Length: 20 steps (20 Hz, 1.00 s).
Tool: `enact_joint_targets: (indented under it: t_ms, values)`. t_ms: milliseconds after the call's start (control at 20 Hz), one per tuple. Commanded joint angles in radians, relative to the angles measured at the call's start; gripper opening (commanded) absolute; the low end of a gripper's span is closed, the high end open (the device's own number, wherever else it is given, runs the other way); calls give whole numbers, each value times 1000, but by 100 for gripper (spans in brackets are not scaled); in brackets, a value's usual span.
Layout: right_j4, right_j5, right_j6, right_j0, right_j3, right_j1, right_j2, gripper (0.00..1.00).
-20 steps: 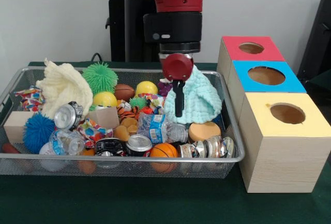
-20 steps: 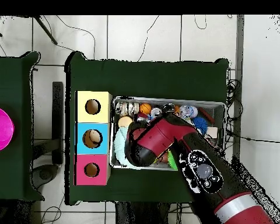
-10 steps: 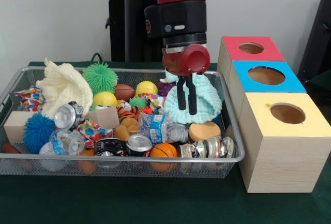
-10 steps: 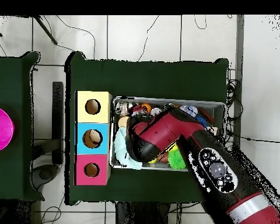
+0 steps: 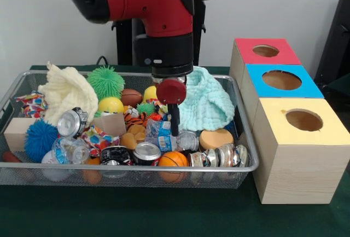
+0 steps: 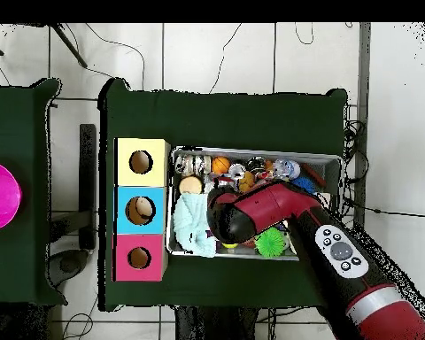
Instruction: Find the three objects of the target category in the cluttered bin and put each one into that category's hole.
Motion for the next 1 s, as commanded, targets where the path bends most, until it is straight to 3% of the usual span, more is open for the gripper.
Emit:
enact_joint_targets:
  t_ms: [50, 200, 500, 700, 1000]
  values:
    - [57, 30, 364, 84, -71, 73, -189, 100]
    - [66, 13, 415, 128, -84, 69, -248, 100]
    - [98, 20, 372, 135, -87, 54, -291, 100]
    - [94, -23, 373, 128, -77, 24, -336, 100]
    - [110, -12, 312, 90, -35, -26, -338, 100]
